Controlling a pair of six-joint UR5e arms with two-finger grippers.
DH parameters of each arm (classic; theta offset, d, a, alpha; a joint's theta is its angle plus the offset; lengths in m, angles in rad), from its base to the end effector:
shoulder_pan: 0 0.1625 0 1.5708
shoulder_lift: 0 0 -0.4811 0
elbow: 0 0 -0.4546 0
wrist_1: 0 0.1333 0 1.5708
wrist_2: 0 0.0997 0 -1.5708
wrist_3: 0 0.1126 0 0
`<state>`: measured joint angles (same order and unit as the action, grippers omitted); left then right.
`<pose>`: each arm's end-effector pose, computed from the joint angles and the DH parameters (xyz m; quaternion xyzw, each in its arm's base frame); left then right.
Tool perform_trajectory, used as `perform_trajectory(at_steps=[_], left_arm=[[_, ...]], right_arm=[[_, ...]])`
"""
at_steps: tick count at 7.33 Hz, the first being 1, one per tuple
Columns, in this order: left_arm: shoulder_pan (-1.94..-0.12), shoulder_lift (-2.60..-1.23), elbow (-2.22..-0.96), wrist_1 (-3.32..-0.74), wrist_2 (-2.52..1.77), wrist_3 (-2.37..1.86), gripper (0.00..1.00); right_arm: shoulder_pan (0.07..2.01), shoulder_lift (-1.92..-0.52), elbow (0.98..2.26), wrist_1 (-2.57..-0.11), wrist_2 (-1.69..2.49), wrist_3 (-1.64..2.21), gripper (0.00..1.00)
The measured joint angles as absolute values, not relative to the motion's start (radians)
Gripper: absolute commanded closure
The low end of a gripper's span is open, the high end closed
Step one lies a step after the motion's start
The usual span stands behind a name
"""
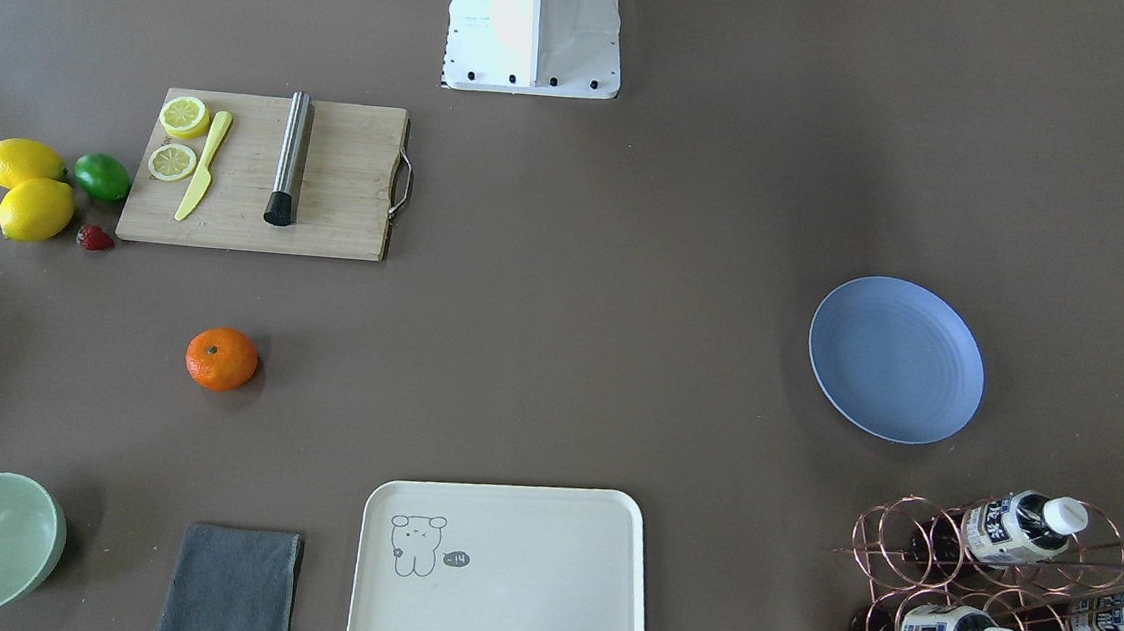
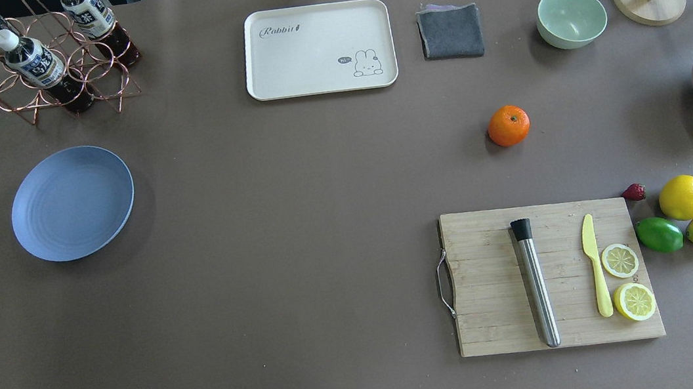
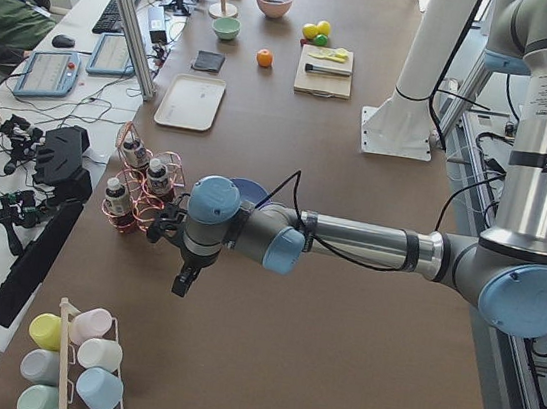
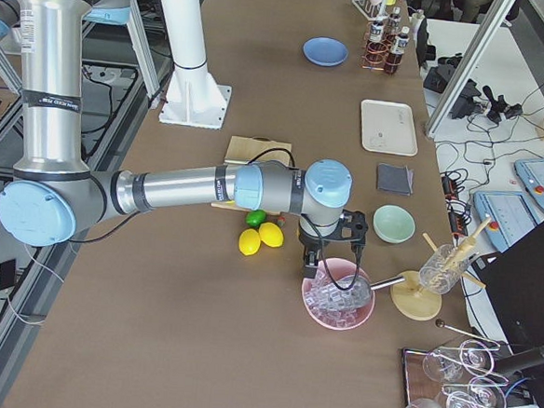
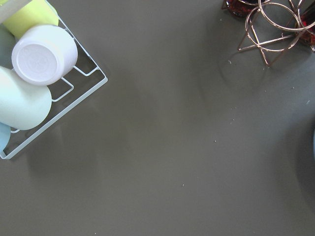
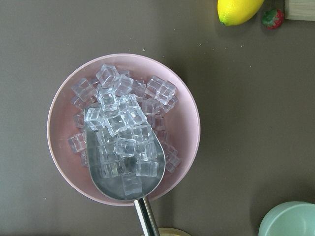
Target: Pick orange to plate
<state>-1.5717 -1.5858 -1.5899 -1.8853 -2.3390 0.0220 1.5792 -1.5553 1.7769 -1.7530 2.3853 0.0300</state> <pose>-0.0556 -0.5829 0.6701 0.1650 0.3672 0.0746 0.9124 0.0560 -0.5532 0.6169 0.0138 -0.3962 0.0098 0.9180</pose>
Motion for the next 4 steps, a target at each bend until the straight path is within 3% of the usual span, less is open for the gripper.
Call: perform_trajectory(at_steps=[4], left_arm=[[-1.518,-1.607,-1.517,-2.092,-2.338,-0.193,0.02]], right_arm=[[1.503,-1.482,1.78,-1.74,2.387,0.144,0.0]])
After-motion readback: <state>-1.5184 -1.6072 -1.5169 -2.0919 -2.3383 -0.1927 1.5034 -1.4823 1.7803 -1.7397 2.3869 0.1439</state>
